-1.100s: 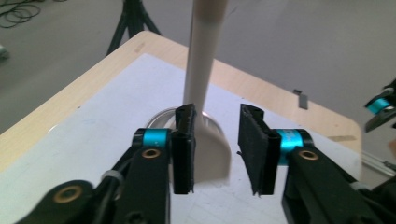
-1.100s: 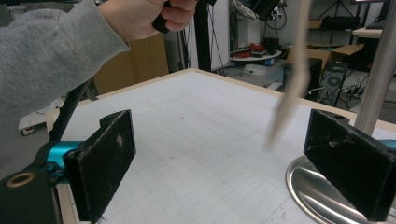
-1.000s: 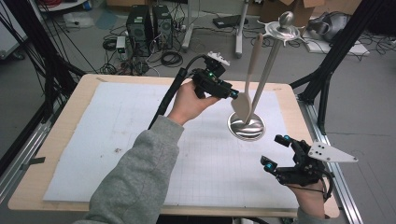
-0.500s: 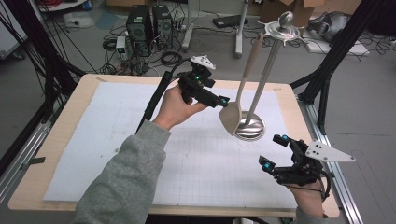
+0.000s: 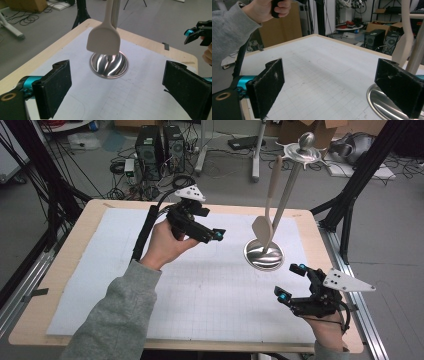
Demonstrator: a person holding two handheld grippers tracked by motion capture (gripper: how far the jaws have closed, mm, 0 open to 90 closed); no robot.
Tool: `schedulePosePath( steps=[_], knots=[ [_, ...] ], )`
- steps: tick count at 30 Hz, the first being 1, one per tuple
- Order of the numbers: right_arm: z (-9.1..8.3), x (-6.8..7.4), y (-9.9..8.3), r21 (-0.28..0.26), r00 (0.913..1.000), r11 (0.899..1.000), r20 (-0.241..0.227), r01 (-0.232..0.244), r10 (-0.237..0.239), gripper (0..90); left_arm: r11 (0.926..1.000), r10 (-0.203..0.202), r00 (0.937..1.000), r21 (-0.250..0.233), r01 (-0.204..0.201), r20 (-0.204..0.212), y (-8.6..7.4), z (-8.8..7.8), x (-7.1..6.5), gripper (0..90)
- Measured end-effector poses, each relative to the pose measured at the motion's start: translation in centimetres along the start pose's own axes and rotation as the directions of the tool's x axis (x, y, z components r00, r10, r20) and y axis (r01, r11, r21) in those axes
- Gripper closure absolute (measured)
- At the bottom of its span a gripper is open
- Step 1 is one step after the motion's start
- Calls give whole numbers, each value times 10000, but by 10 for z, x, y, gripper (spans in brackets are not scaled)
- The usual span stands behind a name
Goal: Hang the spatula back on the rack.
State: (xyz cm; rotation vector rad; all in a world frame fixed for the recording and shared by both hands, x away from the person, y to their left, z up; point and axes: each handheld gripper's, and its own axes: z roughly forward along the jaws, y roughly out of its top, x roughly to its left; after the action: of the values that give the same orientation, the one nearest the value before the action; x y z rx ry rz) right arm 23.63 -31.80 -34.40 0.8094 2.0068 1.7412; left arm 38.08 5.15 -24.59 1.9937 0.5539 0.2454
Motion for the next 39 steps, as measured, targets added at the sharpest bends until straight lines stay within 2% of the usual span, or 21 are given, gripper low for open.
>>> schedulePosePath(
  steps=[7,14,19,20,27,29,32,39],
  knots=[
    [9,0,2,-8,9999,10000,-149,64,-65,81,9996,-105,9984,-259,91,-555,-19,-25,2,90],
    [18,1,2,169,9995,9998,-296,57,-52,81,9975,-466,9939,-575,410,-997,-42,-51,13,90],
    [20,1,2,215,9996,9997,-275,114,-108,81,9942,-753,9891,-858,647,-1266,-55,-66,20,90],
    [20,2,2,139,9997,9998,-208,159,-156,81,9931,-789,9848,-983,641,-1545,-62,-73,21,90],
    [18,1,5,-91,9998,9998,-65,190,-190,81,9923,-675,9804,-1150,467,-1848,-86,-94,17,90],
    [17,1,5,-103,9999,9998,-68,156,-156,81,9897,-829,9767,-1309,575,-1980,-92,-98,17,89],
    [18,0,6,-157,9998,9997,5,180,-180,81,9855,-960,9759,-1562,656,-1960,-102,-104,17,81],
    [19,0,6,-186,9998,9996,85,188,-187,81,9824,-1133,9678,-1712,753,-2246,-123,-120,19,80]
  ],
)
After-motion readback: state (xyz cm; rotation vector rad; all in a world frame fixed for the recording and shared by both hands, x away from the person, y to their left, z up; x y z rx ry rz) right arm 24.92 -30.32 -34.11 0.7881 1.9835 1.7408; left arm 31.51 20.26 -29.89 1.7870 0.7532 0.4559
